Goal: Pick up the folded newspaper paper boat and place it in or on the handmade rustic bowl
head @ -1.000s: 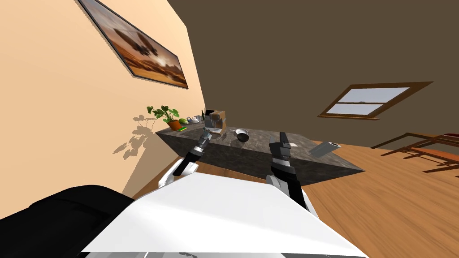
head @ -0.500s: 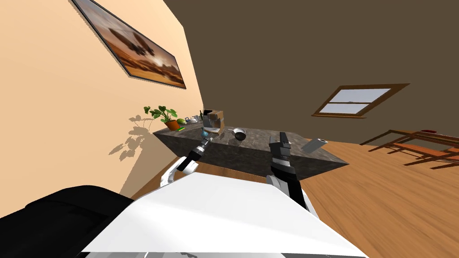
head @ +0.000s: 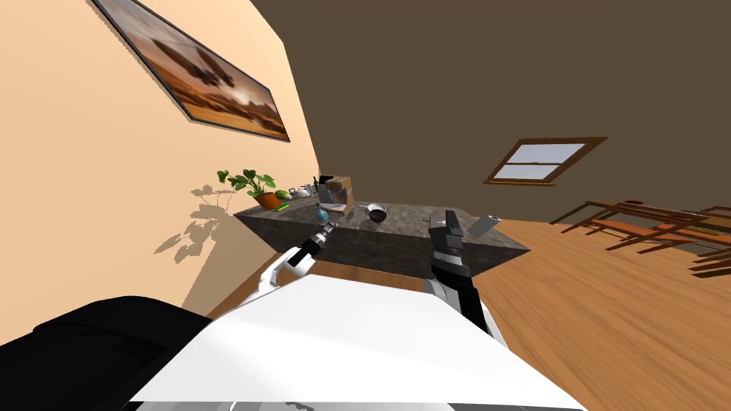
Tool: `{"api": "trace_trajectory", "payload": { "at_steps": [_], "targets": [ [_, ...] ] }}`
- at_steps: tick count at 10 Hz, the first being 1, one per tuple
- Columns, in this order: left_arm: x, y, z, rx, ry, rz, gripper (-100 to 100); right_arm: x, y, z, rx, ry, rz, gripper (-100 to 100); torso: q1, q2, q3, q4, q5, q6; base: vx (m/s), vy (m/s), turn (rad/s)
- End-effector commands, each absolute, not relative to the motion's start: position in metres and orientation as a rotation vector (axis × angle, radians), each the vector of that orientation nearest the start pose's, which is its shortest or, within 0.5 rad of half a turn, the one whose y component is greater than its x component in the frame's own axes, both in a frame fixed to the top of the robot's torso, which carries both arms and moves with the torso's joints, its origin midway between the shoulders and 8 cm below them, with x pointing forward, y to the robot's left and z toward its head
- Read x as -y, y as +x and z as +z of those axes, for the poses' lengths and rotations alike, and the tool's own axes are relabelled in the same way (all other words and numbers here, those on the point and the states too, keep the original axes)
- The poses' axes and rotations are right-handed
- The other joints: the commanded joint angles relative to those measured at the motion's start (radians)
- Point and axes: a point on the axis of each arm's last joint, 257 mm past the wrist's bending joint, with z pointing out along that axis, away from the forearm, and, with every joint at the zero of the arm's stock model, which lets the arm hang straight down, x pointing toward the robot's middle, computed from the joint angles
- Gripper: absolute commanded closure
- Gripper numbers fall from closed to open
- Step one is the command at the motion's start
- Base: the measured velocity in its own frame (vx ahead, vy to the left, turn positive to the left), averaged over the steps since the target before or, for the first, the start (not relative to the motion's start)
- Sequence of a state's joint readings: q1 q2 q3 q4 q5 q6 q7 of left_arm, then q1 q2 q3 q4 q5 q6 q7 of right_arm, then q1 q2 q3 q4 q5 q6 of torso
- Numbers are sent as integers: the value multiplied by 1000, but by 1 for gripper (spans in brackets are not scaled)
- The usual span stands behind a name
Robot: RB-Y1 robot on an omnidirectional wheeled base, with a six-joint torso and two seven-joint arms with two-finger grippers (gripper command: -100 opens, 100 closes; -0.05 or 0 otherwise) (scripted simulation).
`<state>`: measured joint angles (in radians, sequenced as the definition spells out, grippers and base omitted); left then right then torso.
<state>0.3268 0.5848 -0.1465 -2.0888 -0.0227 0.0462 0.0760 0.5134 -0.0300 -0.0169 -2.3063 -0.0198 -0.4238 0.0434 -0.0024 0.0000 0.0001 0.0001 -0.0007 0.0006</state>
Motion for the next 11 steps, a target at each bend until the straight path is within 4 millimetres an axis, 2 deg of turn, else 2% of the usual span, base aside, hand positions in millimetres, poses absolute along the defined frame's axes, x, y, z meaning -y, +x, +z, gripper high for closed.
{"api": "trace_trajectory", "payload": {
  "at_steps": [1,2,4,5,6,7,8,9,11],
  "targets": [
    [-256,445,-181,-1589,-689,-986,-100,287,349,18,-677,679,1240,0,0,0,0,0,0,0,-24,-53,-228],
    [-258,445,-185,-1597,-701,-973,-100,287,349,18,-677,679,1240,0,-1,0,0,0,0,0,-15,-32,-73],
    [-280,450,-221,-1698,-710,-850,-100,287,349,18,-677,679,1240,0,0,-1,0,0,0,0,-3,-29,-186],
    [-283,450,-223,-1707,-712,-835,-100,287,349,18,-677,679,1240,0,1,-1,-1,0,0,0,2,-13,-131],
    [-298,451,-240,-1755,-715,-764,-100,287,349,18,-677,679,1240,0,1,-1,-1,0,0,-1,7,-18,-178],
    [-298,451,-240,-1756,-716,-762,-100,287,349,18,-677,679,1240,0,1,-2,-1,0,0,0,6,-10,-83],
    [-314,451,-255,-1800,-717,-688,-100,287,349,18,-677,679,1240,0,2,-2,-1,0,0,-1,14,-10,-174],
    [-314,451,-255,-1800,-717,-688,-100,287,349,18,-677,679,1240,0,2,-2,-1,0,0,0,13,-2,-103],
    [-347,452,-279,-1870,-711,-544,-100,287,349,18,-677,679,1240,0,2,-2,-1,0,0,0,29,-2,-273]
  ]
}}
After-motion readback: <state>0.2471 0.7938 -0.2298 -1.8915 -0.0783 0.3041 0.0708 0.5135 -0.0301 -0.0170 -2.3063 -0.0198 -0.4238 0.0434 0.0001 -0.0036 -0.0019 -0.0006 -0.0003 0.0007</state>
